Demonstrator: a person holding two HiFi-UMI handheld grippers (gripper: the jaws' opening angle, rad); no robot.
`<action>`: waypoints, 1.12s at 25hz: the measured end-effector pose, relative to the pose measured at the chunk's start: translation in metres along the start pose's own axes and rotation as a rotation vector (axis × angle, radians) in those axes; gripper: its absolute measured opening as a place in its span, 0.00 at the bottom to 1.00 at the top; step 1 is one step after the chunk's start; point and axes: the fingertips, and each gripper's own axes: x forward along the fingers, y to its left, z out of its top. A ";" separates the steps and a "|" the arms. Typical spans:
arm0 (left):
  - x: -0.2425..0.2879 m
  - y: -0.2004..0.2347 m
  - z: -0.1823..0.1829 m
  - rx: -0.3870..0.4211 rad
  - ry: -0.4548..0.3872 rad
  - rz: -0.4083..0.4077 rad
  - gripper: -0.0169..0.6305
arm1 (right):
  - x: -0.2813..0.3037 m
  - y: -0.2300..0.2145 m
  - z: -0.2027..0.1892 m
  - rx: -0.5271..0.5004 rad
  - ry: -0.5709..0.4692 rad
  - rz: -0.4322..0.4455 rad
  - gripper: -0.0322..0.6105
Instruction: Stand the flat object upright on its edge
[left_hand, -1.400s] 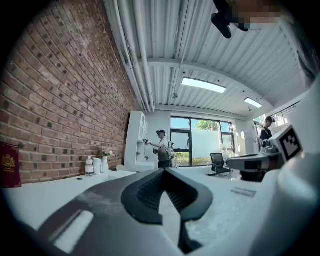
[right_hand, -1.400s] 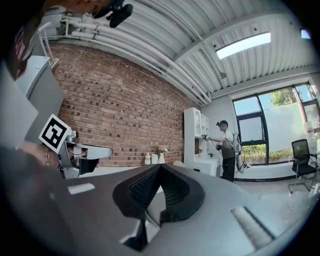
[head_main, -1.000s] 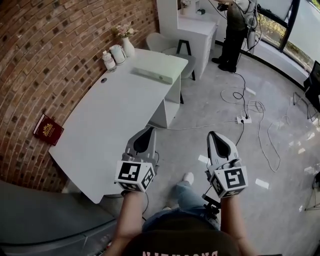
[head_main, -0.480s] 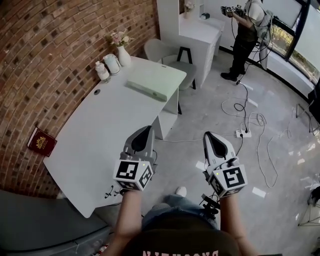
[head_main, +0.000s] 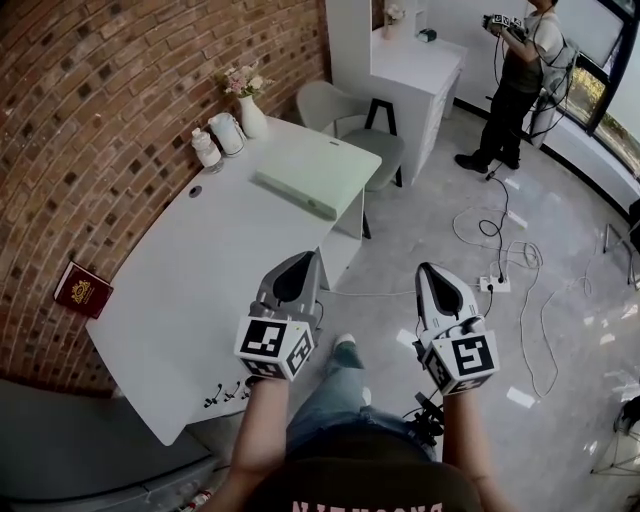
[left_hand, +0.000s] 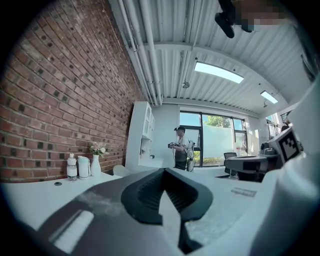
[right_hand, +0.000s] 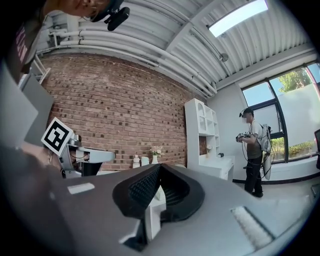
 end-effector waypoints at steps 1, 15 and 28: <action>0.006 0.003 -0.001 0.004 0.002 0.006 0.03 | 0.004 -0.004 -0.003 -0.002 0.000 0.000 0.05; 0.127 0.082 -0.004 -0.024 -0.003 0.106 0.03 | 0.147 -0.066 -0.016 -0.023 0.030 0.107 0.05; 0.234 0.195 -0.016 -0.096 0.040 0.247 0.03 | 0.323 -0.102 -0.027 -0.023 0.113 0.262 0.05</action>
